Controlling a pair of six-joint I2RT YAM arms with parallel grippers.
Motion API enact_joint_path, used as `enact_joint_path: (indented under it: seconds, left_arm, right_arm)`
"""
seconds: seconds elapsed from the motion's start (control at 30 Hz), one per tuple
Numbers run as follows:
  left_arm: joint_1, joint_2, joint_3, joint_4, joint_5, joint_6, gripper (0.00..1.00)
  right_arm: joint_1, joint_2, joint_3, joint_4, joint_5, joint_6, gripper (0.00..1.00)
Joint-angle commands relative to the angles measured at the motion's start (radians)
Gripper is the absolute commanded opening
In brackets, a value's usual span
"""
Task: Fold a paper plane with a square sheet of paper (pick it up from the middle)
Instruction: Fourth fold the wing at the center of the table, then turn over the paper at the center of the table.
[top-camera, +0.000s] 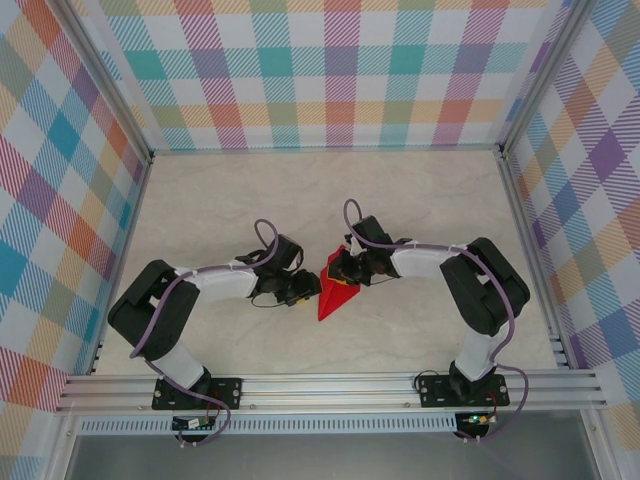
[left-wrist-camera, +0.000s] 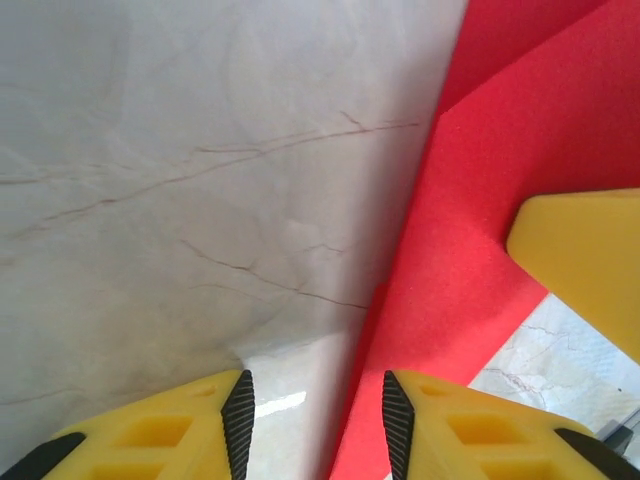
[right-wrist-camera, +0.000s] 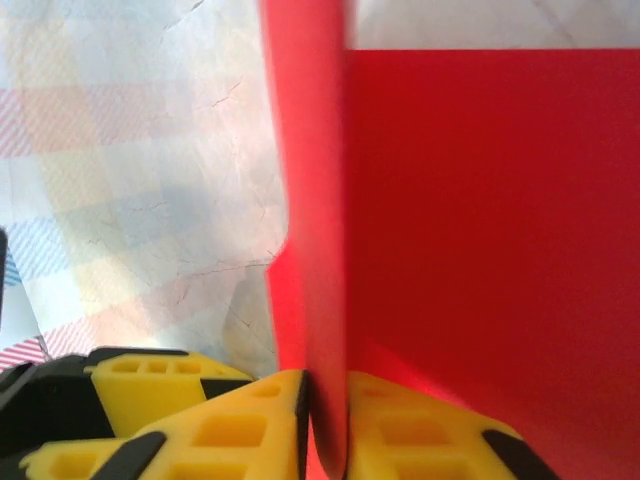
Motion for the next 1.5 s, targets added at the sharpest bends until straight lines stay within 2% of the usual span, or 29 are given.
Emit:
enact_joint_path:
  seconds: [0.0,0.1,0.3,0.4,0.53,0.73,0.87,1.07,1.47]
  left_arm:
    - [0.041,-0.057,-0.033,0.015,0.039,-0.021,0.43]
    - [0.084,-0.112,-0.056,0.027,0.076,-0.031,0.47]
    - [0.190,-0.269,-0.100,0.068,0.183,-0.058,0.77]
    - [0.227,-0.334,-0.113,0.113,0.250,-0.096,0.87]
    - [0.250,-0.375,-0.130,0.194,0.324,-0.170,0.96]
    - [0.250,-0.366,-0.172,0.443,0.420,-0.335,1.00]
    - [0.249,-0.362,-0.199,0.660,0.447,-0.455,0.97]
    - [0.249,-0.376,-0.220,0.846,0.401,-0.545,0.77]
    - [0.249,-0.385,-0.230,0.896,0.353,-0.563,0.43]
  right_arm:
    - [-0.001,-0.004,-0.016,0.097,-0.036,0.016,0.11]
    - [-0.008,-0.037,-0.017,0.136,-0.045,0.027,0.09]
    - [-0.040,-0.112,0.006,0.208,-0.140,0.066,0.09]
    - [-0.059,-0.131,0.029,0.241,-0.197,0.100,0.10]
    - [-0.079,-0.148,0.066,0.304,-0.266,0.157,0.10]
    - [-0.084,-0.139,0.124,0.393,-0.346,0.242,0.11]
    - [-0.084,-0.120,0.149,0.449,-0.388,0.302,0.12]
    - [-0.083,-0.104,0.147,0.532,-0.425,0.377,0.12]
    - [-0.084,-0.120,0.131,0.505,-0.430,0.369,0.13]
